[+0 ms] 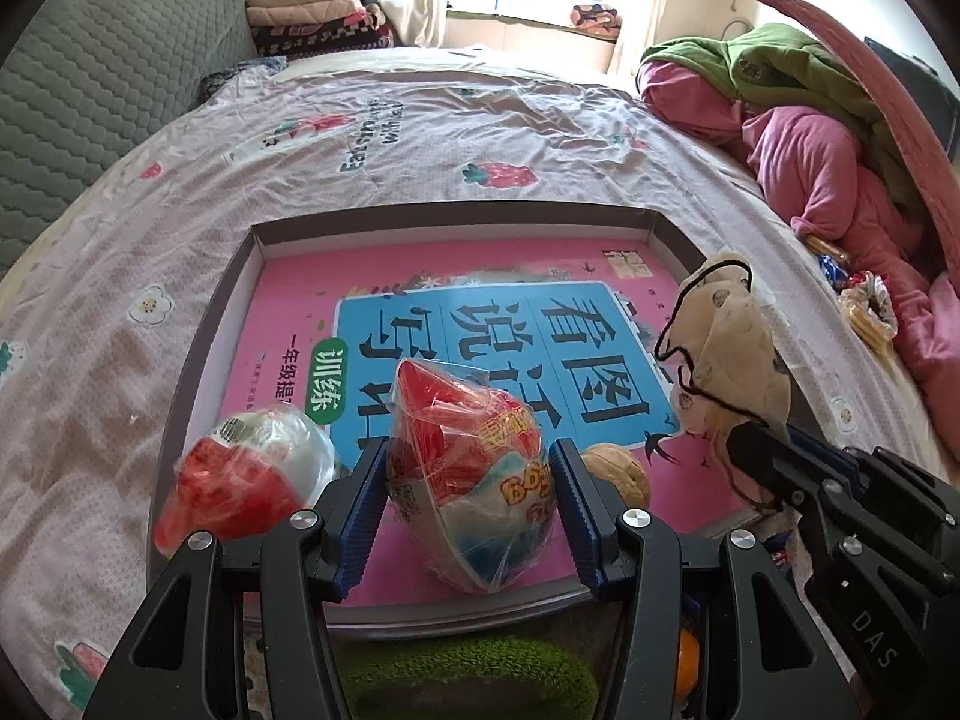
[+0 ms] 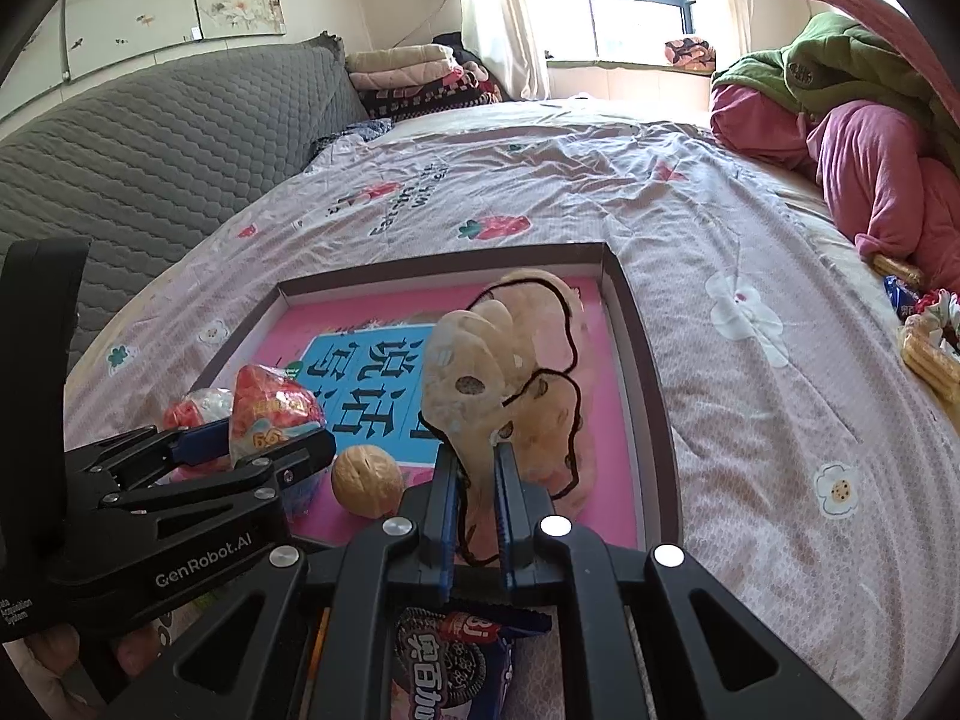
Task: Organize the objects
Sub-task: 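Carry the lace pouch with the right tool while the left tool carries the Kinder bag into the tray, then open the right tool to release the pouch while the left tool releases the Kinder bag in the tray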
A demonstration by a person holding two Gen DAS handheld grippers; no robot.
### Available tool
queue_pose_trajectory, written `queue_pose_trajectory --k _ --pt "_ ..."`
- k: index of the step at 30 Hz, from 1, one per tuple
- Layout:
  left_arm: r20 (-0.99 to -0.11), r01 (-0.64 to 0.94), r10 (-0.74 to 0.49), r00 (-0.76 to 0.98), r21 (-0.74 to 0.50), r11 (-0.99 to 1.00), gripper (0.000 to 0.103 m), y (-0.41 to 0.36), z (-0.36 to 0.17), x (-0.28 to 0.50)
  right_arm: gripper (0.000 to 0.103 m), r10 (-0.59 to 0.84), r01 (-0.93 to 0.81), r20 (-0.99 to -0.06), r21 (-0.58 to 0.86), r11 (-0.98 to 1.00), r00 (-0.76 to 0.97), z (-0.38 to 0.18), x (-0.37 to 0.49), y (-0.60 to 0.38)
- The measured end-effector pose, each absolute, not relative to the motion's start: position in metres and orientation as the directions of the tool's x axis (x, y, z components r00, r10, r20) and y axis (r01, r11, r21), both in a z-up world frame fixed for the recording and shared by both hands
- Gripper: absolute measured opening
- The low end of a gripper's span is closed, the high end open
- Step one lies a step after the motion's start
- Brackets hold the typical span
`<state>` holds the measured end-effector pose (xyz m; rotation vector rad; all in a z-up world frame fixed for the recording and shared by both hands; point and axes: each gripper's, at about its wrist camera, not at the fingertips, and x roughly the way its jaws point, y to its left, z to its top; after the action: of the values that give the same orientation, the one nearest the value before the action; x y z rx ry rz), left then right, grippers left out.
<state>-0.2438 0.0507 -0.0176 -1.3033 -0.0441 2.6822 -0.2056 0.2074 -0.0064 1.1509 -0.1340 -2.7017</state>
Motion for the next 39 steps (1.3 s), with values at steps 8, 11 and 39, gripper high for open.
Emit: queue_pose_trajectory --k 8,11,39 --pt "-0.780 -0.132 0.161 -0.604 -0.101 -0.986 0.056 0.050 -0.018 -0.243 0.013 -0.248 0.143 -0.720 0.206 -0.968 -0.649 -0.011 -0.207 0.212" --pt "-0.780 -0.126 0.172 -0.602 -0.119 -0.985 0.056 0.046 -0.018 -0.241 0.013 -0.262 0.140 -0.726 0.225 -0.964 -0.636 -0.012 -0.207 0.213" --pt "-0.795 -0.089 0.165 -0.584 -0.139 -0.986 0.057 0.034 -0.015 -0.227 0.020 -0.258 0.140 -0.750 0.218 -0.966 -0.609 -0.007 -0.196 0.208"
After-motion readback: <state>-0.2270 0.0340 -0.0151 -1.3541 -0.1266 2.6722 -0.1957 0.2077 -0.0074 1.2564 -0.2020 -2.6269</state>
